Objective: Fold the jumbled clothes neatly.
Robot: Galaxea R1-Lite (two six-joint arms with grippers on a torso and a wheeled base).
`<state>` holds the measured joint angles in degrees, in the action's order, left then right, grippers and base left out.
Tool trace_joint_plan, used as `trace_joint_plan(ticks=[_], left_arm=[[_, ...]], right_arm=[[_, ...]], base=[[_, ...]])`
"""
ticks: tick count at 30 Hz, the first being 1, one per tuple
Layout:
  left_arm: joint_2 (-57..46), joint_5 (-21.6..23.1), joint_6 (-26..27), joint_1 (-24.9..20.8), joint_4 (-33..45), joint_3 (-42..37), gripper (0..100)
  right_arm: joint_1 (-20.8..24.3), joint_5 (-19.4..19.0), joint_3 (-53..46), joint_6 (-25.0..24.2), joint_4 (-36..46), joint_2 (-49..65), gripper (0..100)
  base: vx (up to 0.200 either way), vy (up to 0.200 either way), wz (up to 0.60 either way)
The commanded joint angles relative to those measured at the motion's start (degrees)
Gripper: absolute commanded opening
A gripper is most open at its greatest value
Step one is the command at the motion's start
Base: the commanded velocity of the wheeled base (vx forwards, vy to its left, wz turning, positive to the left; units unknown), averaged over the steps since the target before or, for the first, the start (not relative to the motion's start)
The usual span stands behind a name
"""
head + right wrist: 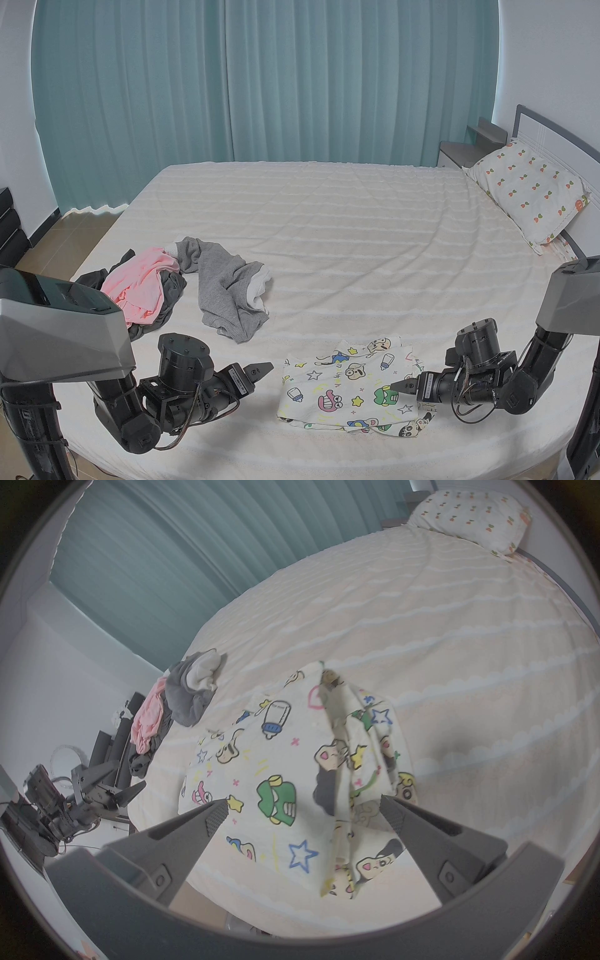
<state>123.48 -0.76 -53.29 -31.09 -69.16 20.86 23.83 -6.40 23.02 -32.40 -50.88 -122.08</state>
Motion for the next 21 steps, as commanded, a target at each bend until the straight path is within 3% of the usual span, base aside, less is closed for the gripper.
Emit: trace_joint_plan(ticks=[1,21], left_arm=[[0.3,0.0,0.0,0.0,-0.3,-0.3,100],[0.8,-0.3,0.2,0.0,-0.3,-0.2,100]], right_arm=[[1.3,0.1,1.1,0.0,0.0,-2.1,100],[0.8,-0.8,-0.3,0.7,0.3,-4.0,100]], base=[[0.0,0.0,0.0],[0.0,0.0,0.0]])
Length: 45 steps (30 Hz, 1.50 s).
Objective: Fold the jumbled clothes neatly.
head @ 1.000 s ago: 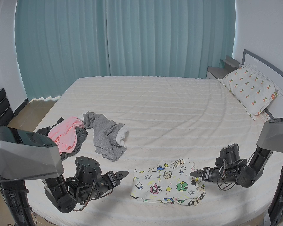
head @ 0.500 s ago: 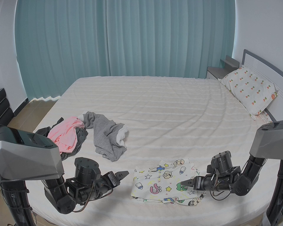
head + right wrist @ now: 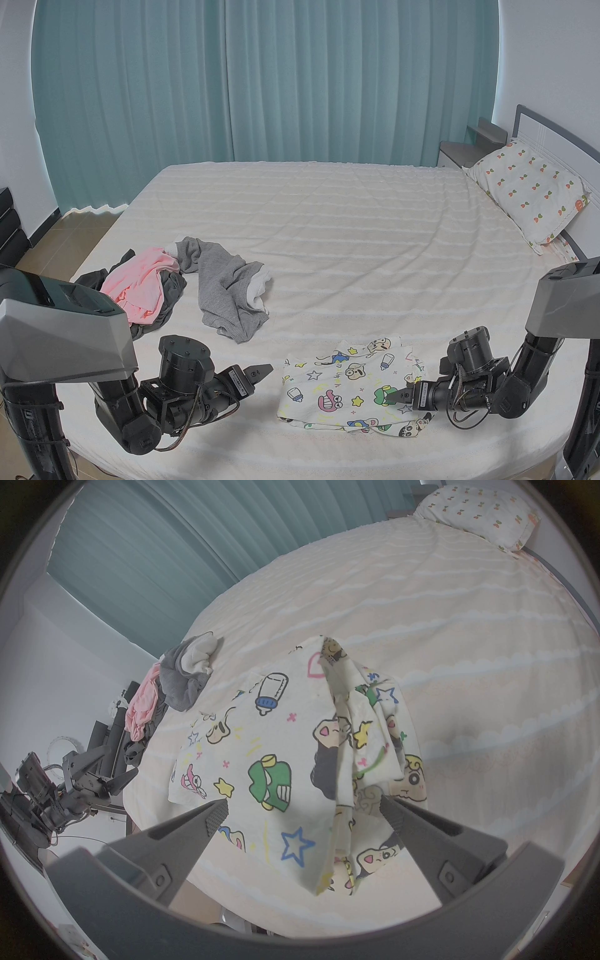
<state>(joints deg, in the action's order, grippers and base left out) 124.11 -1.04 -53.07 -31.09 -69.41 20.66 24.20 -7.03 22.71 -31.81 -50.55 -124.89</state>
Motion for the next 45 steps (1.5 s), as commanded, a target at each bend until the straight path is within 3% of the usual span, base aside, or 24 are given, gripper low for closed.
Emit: trace_joint_plan(ticks=[1,7,12,21,22,45], left_arm=[[0.2,0.0,0.0,0.0,0.0,0.0,100],[0.2,0.0,0.0,0.0,0.0,0.1,100],[0.4,-0.1,0.0,0.1,-0.1,0.1,100],[0.5,-0.1,0.1,-0.1,-0.1,0.0,100],[0.5,-0.1,0.1,-0.1,-0.1,0.0,100],[1.6,0.1,1.6,-0.5,-0.1,1.2,100]], right_arm=[[1.2,-0.3,0.1,0.4,0.0,-1.6,100],[3.5,-0.3,3.0,0.6,0.7,-3.0,100],[3.1,-0.3,5.7,0.7,6.1,-2.9,100],[3.1,0.0,7.4,0.6,7.2,-3.3,100],[3.1,0.1,7.7,0.6,7.4,-3.4,0],[-2.5,0.4,-2.8,2.8,7.8,-0.5,0]], base=[[0.0,0.0,0.0],[0.0,0.0,0.0],[0.0,0.0,0.0],[0.0,0.0,0.0],[0.0,0.0,0.0],[0.0,0.0,0.0]])
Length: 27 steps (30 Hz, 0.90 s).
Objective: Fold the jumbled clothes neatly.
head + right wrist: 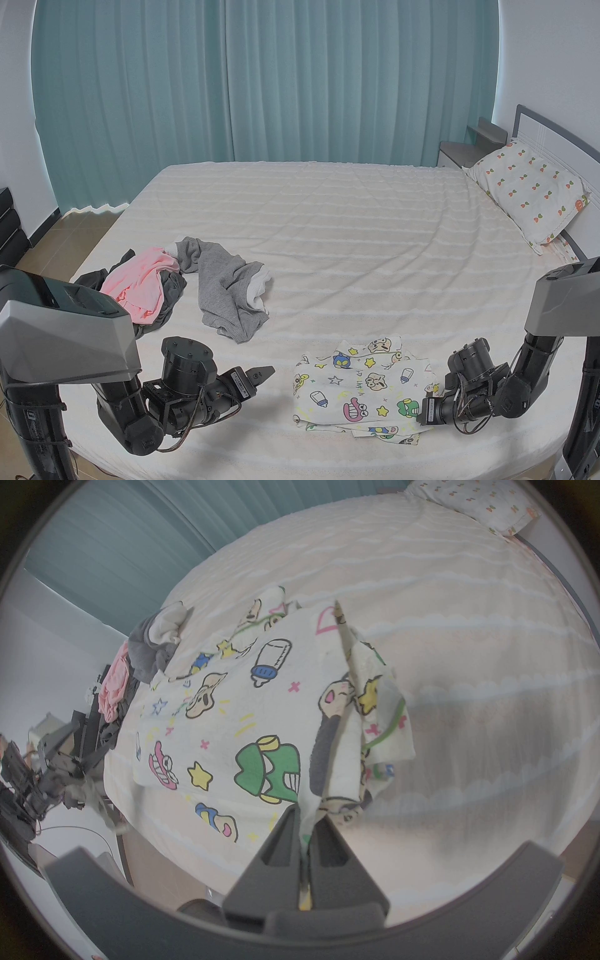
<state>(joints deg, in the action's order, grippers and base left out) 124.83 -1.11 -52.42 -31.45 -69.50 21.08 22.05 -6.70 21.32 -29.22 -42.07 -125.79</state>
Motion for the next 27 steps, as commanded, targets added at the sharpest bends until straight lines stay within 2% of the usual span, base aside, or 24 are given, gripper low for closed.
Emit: trace_joint_plan(ticks=[1,5,6,9,10,11,12,15,18,19,24,27], left_arm=[[1.9,0.3,2.5,-0.6,0.2,2.2,100],[5.2,0.3,6.1,-1.3,1.0,6.3,100],[5.5,0.3,6.5,-1.3,1.4,6.8,100],[6.6,0.8,9.5,-1.4,9.2,12.2,100],[6.6,0.9,10.0,-1.3,14.0,15.0,100],[6.6,0.9,10.0,-1.3,14.7,15.5,100],[6.5,1.0,10.1,-1.2,21.3,19.6,100],[7.0,1.3,10.8,-1.3,29.8,25.8,100],[7.7,1.7,11.8,-1.4,31.4,27.7,100],[8.9,2.8,13.0,-1.9,32.2,30.3,100],[11.8,2.4,14.6,-3.3,32.0,32.0,100],[12.3,2.6,18.0,-4.0,32.1,32.3,100]], right_arm=[[-0.3,0.1,-1.5,0.1,-2.6,0.6,0],[0.2,0.6,-1.5,0.3,-6.7,0.6,0],[0.2,0.8,-1.5,0.2,-6.9,0.6,100],[-0.1,2.2,-1.6,0.4,-7.6,0.9,100],[-0.3,2.7,-1.7,0.3,-7.6,1.3,100],[-0.3,2.7,-1.7,0.3,-7.6,1.4,100],[-0.9,3.2,-1.7,0.0,-7.6,3.1,100],[-2.9,2.7,-1.6,-0.2,-7.6,5.3,100],[-3.8,2.8,-0.8,-0.1,-7.6,4.6,100],[-5.4,2.8,2.1,-0.1,-7.4,1.7,100],[-5.5,2.7,4.5,0.2,-6.9,-1.6,100],[-5.9,2.1,7.7,0.7,-6.6,-4.4,100]], base=[[0.0,0.0,0.0],[0.0,0.0,0.0],[0.0,0.0,0.0],[0.0,0.0,0.0],[0.0,0.0,0.0],[0.0,0.0,0.0],[0.0,0.0,0.0],[0.0,0.0,0.0],[0.0,0.0,0.0],[0.0,0.0,0.0],[0.0,0.0,0.0],[0.0,0.0,0.0]])
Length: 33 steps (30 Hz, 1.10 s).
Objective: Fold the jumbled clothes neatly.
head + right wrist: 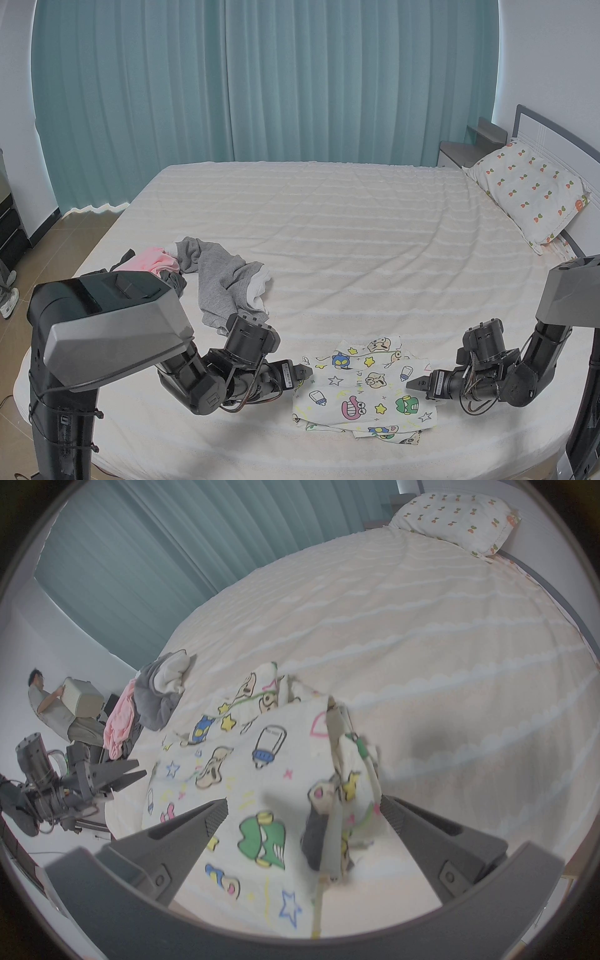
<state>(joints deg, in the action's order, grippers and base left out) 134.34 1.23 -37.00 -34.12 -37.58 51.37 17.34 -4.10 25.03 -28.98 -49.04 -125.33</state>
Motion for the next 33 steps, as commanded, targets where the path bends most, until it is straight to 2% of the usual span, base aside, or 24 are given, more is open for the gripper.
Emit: trace_joint_plan(ticks=[1,4,10,13,18,26,33], left_arm=[[3.3,0.2,4.1,-1.5,0.2,2.2,100],[4.9,-0.8,7.6,-1.6,0.2,3.4,100],[7.7,-1.3,8.3,-1.6,0.4,6.9,100],[8.7,-1.1,9.4,-1.6,0.6,8.7,100],[8.7,-0.4,12.3,-1.6,2.1,9.4,100],[8.8,0.4,12.7,-1.6,2.8,10.3,100],[8.7,1.4,12.7,-1.6,2.8,10.5,100]], right_arm=[[-1.3,-0.7,4.3,0.9,0.5,-5.5,100],[-1.3,-0.9,5.1,2.8,2.0,-6.7,100],[-2.0,-1.7,7.1,3.8,3.1,-7.4,100],[-0.5,-3.4,8.0,4.2,3.3,-8.3,100],[1.4,-3.2,10.4,4.5,5.4,-9.0,100],[4.5,-3.0,16.6,4.5,13.0,-9.0,100],[5.3,-3.1,17.3,4.4,13.6,-9.0,100]], base=[[0.0,0.0,0.0],[0.0,0.0,0.0],[0.0,0.0,0.0],[0.0,0.0,0.0],[0.0,0.0,0.0],[0.0,0.0,0.0],[0.0,0.0,0.0]])
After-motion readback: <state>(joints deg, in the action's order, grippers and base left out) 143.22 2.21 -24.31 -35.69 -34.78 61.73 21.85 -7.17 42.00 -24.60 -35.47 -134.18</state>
